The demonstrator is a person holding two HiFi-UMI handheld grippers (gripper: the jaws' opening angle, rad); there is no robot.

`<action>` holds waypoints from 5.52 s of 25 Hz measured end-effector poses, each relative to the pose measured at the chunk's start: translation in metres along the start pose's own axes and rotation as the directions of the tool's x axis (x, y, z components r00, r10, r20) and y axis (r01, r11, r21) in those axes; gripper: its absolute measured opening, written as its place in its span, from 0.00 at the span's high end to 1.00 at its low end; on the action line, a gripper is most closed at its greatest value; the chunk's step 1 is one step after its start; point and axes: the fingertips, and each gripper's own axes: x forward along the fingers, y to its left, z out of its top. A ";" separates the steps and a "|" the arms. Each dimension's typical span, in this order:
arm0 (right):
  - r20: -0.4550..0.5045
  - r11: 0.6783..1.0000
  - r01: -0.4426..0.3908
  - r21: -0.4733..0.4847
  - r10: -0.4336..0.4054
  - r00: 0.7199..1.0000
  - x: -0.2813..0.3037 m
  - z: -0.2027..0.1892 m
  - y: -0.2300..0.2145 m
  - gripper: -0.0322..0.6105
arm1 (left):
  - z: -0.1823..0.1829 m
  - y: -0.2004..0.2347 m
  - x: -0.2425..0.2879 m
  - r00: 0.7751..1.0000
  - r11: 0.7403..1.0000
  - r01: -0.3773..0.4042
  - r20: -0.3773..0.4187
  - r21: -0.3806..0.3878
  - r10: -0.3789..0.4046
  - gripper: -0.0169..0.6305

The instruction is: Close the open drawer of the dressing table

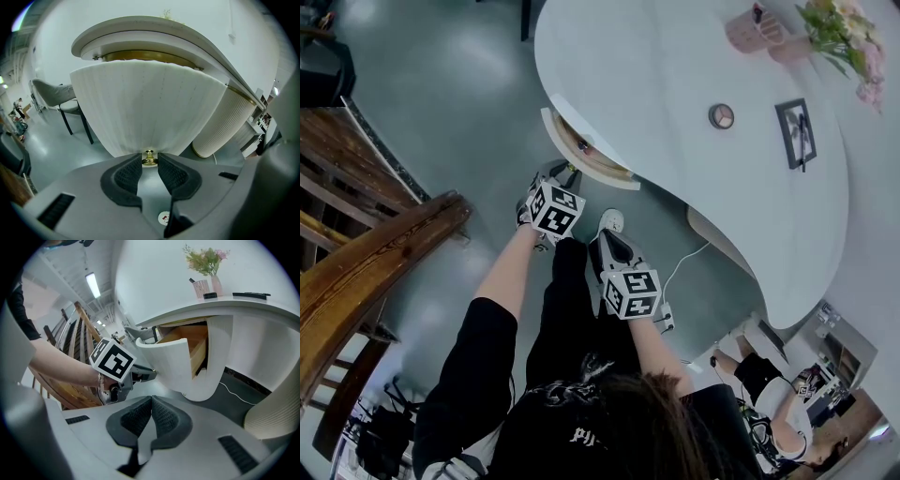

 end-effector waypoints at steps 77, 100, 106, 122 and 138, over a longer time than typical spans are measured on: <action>0.275 0.977 0.127 0.172 -0.171 0.946 0.011 0.066 -0.108 0.91 | 0.111 0.008 0.071 0.928 0.993 0.001 0.369 -0.122 0.044 0.79; 0.283 0.994 0.020 0.110 -0.051 0.958 -0.049 0.067 -0.062 0.91 | 0.069 -0.025 -0.028 0.964 0.952 0.038 0.263 -0.305 0.045 0.67; 0.308 0.995 0.043 0.085 -0.068 0.949 -0.087 0.078 -0.061 0.91 | 0.087 -0.061 -0.107 0.940 0.948 0.052 0.336 -0.315 0.060 0.67; 0.374 0.994 -0.015 -0.105 0.053 0.926 -0.163 0.149 -0.040 0.91 | 0.156 -0.122 -0.236 0.871 0.970 0.065 0.488 -0.233 0.059 0.70; 0.415 0.977 -0.027 -0.212 0.115 0.902 -0.195 0.180 -0.030 0.91 | 0.183 -0.150 -0.260 0.829 0.979 0.029 0.552 -0.200 0.088 0.90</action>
